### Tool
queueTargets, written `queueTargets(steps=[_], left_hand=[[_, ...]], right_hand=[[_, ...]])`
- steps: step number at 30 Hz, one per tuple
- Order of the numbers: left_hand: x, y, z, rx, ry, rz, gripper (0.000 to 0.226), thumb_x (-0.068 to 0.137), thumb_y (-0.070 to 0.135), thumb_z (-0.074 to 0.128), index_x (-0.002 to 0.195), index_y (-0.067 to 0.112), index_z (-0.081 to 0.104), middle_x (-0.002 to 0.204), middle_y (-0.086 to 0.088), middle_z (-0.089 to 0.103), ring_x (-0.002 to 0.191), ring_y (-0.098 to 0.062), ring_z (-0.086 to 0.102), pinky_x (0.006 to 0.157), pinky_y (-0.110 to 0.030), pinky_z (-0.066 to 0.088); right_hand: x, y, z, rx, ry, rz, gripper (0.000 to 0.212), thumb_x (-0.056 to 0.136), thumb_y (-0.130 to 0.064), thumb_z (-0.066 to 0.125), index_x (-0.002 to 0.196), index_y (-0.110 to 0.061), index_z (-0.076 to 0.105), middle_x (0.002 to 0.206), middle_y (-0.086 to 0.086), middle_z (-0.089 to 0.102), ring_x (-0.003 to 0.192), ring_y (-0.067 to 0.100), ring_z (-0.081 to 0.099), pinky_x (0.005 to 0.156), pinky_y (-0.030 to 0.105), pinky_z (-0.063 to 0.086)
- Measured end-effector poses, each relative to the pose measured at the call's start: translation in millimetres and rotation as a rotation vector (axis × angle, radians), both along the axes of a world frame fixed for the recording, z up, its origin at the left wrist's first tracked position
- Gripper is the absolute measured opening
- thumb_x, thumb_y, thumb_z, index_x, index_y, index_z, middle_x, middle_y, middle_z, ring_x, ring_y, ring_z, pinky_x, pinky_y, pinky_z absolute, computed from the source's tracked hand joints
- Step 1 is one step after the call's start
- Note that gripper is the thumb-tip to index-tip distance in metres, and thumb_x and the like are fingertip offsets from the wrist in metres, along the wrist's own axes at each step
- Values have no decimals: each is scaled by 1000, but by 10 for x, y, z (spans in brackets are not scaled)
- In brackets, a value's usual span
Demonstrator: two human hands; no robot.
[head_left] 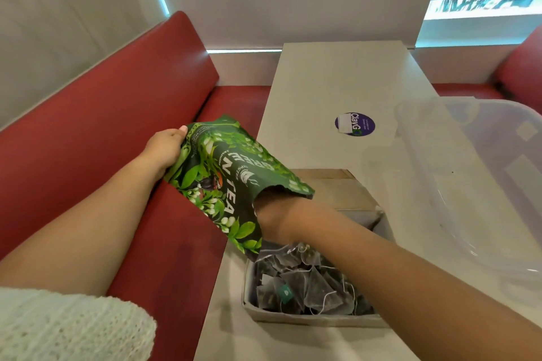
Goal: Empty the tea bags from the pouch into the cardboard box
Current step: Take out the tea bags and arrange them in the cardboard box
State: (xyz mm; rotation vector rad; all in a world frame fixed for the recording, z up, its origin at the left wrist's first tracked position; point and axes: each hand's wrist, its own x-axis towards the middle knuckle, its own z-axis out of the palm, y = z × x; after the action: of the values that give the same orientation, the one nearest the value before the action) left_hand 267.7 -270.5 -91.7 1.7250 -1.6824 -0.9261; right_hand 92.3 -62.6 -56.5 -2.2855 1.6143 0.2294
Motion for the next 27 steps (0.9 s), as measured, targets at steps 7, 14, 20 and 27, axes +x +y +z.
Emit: queueTargets(steps=[7,14,20,27], left_hand=[[159,-120,-64,23,-24,61,42,96,46,43,108,13,67,116,-16,65,109,-34,59,100,-45,44],[399,-173,-132,64,19,148,46,93,50,45,113,14,66,122,-15,62,113,-35,57,102,-47,44],[502,-159,-120,105,107,192,45,95,47,46,120,13,63,121,-14,62,111,-33,58,99,-43,45],[399,-129,-51,44,50,148,46,97,44,44,121,9,62,129,-17,58,117,-34,54,100,-40,42]], right_hand=[[-201,268,-444,-232,-275,-3,28,84,1,58,107,-11,68,116,7,61,95,23,62,81,31,51],[-593,717,-474,-397,-461,-159,22,80,-3,64,93,-18,73,98,-6,66,83,9,63,73,26,54],[-713,923,-493,-381,-475,-177,22,80,-6,69,94,-22,73,95,-9,67,82,3,62,76,16,51],[-542,793,-227,-491,-436,-139,21,87,-18,60,106,-24,68,102,-6,62,92,11,54,79,22,48]])
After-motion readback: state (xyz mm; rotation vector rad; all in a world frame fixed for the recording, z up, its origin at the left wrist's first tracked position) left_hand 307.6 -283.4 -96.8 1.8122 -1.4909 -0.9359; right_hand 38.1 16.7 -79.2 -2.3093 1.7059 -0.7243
